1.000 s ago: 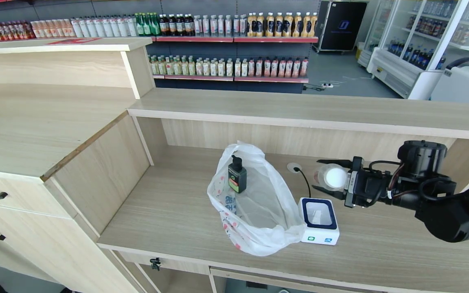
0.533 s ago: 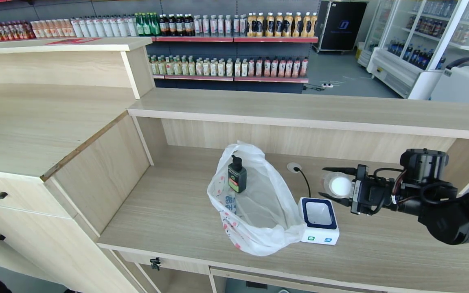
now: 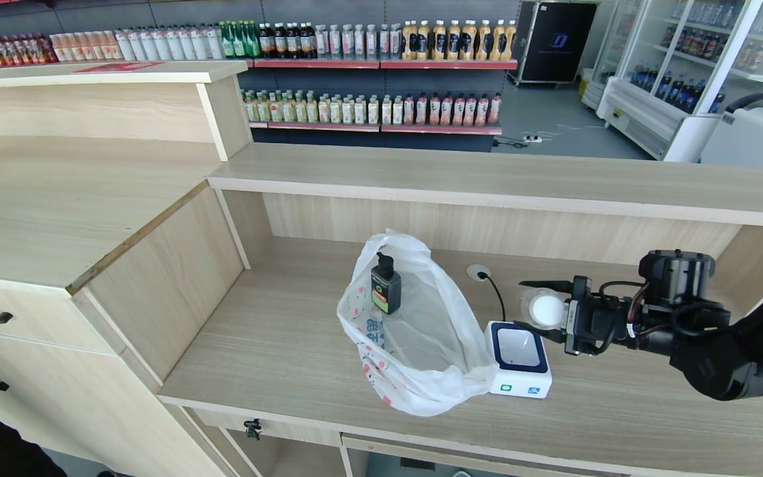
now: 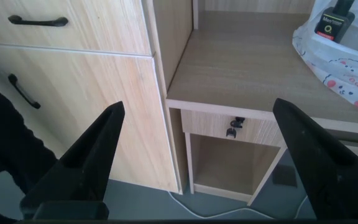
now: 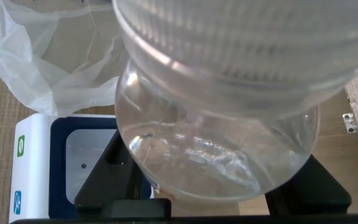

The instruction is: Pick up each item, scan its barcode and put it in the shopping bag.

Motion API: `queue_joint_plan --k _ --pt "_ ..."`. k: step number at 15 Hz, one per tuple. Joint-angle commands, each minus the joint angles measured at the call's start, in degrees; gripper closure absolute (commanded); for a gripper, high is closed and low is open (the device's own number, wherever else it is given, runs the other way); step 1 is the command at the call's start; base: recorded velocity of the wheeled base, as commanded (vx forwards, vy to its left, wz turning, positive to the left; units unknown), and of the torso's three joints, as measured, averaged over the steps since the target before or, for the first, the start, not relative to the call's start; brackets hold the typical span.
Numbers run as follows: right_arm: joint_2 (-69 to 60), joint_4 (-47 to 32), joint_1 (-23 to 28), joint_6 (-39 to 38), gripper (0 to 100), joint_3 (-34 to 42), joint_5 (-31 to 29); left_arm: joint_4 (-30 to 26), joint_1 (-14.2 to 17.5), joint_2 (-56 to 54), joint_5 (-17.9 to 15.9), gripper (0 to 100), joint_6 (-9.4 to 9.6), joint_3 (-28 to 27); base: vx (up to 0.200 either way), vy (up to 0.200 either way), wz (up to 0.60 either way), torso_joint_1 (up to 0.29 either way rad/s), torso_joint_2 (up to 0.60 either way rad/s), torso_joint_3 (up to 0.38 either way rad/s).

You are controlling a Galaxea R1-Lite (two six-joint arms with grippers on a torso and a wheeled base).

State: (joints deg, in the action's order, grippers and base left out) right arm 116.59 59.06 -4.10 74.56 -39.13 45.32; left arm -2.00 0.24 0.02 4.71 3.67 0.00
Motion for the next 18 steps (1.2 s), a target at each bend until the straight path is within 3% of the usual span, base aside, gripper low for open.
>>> queue_joint_plan --k 1,16,18 --pt "0.48 0.0 -0.03 0.06 100 -0.07 0.03 -0.02 0.02 -0.02 0.04 0 0.02 0.0 0.0 0.0 0.0 0.0 0.0 0.0" --pt "-1.89 -0.97 -0.65 -0.03 100 0.2 0.03 -0.02 0.02 -0.02 0.04 0 0.02 0.0 0.0 0.0 0.0 0.0 0.0 0.0" --pt "-10.24 -9.93 0.58 -3.98 100 -1.21 -0.41 -0.02 0.02 -0.02 0.04 0 0.02 0.0 0.0 0.0 0.0 0.0 0.0 0.0"
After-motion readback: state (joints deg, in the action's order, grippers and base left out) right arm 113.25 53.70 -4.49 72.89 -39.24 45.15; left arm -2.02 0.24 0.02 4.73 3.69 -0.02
